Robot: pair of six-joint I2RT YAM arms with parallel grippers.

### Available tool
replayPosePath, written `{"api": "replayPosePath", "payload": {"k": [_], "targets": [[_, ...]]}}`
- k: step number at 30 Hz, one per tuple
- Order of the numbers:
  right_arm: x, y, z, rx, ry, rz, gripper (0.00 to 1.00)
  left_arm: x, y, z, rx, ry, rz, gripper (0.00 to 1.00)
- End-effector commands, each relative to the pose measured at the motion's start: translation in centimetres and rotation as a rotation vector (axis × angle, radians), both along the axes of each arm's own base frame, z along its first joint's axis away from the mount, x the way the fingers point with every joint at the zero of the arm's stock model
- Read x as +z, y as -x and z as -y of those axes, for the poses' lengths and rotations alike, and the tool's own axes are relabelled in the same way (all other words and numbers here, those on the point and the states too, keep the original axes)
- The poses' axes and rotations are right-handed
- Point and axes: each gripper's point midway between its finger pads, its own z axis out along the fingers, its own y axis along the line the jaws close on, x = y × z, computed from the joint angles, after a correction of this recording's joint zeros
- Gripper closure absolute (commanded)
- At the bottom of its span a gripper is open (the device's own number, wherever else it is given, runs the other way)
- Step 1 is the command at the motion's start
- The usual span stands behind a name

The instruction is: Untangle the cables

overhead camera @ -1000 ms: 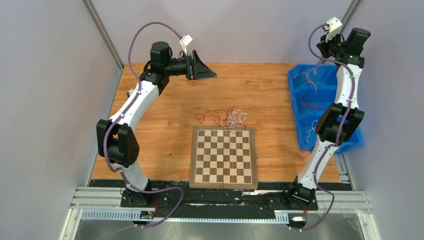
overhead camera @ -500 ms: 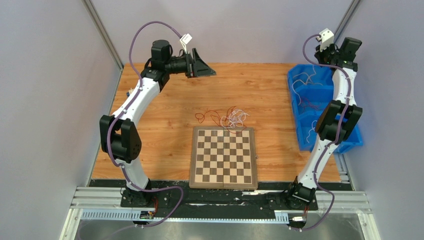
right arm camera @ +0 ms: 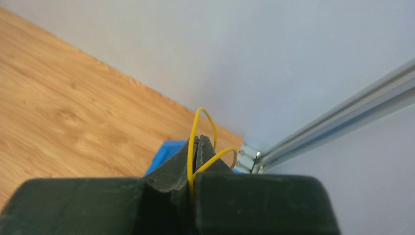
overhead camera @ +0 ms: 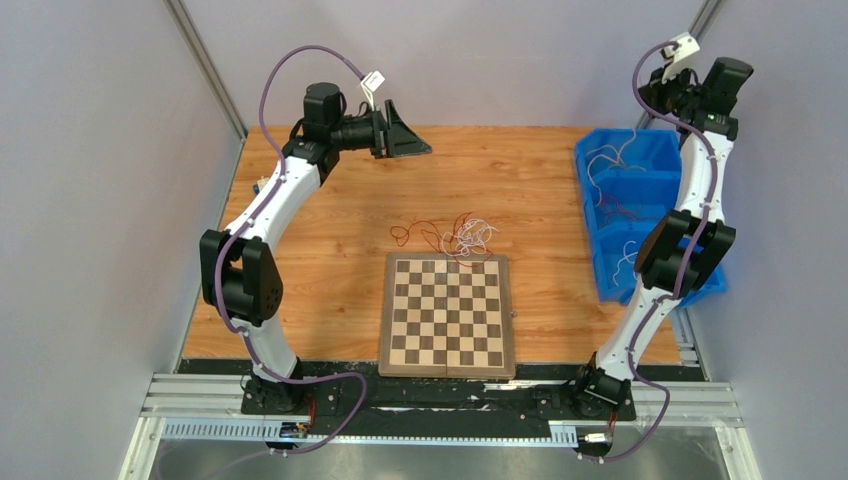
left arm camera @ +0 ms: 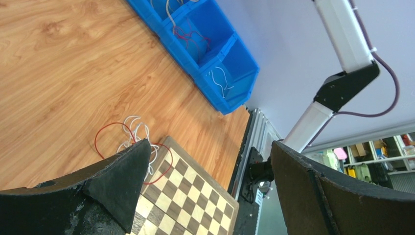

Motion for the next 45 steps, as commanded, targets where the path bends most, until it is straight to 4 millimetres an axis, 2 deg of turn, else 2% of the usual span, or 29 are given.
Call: {"api": "replayPosePath", "payload": {"k": [1,7,10,18,21,26,31,34,35,39,42,45], "targets": [[11.5,3.2,-3.4,0.079,0.004,0.216,1.00,1.8,0.9,-0.3,-0.002,0.021,0.057,0.00],[14.0,3.6,-3.2,0.065,0.024,0.281,1.00,1.7,0.8,-0.2,-0.006,0.029,0.046,0.00],[14.6,2.9,-2.7,0.046,0.039,0.309,1.00,1.5,0.8,-0.2,-0.009,0.027,0.040,0.00],[12.8,0.1,-0.1,-0.033,0.086,0.338,1.00,1.1,0.5,-0.2,-0.010,0.012,0.033,0.00],[11.1,-1.1,0.7,-0.048,0.105,0.324,1.00,0.8,0.4,-0.2,-0.011,0.001,0.024,0.00],[6.8,-2.4,2.7,-0.068,0.156,0.271,1.00,0.7,-0.1,-0.3,-0.008,-0.016,0.028,0.00],[2.7,-2.5,4.2,-0.079,0.214,0.210,1.00,0.2,-0.5,-0.5,-0.003,-0.027,0.013,0.00],[-0.2,-1.9,4.4,-0.073,0.236,0.154,1.00,0.0,-0.6,-0.5,-0.001,-0.029,0.012,0.00],[-0.8,-1.6,4.4,-0.079,0.230,0.138,0.95,0.0,-0.7,-0.6,0.000,-0.029,0.012,0.00],[-1.2,0.2,4.1,-0.097,0.173,0.080,0.57,0.2,-0.4,-0.8,0.004,-0.036,0.026,0.00],[-0.1,1.4,3.6,-0.104,0.127,0.067,0.36,0.1,0.1,-1.0,0.007,-0.041,0.024,0.00],[1.7,2.7,2.1,-0.071,0.074,0.068,0.18,-0.1,0.5,-1.2,0.004,-0.043,0.021,0.00]]}}
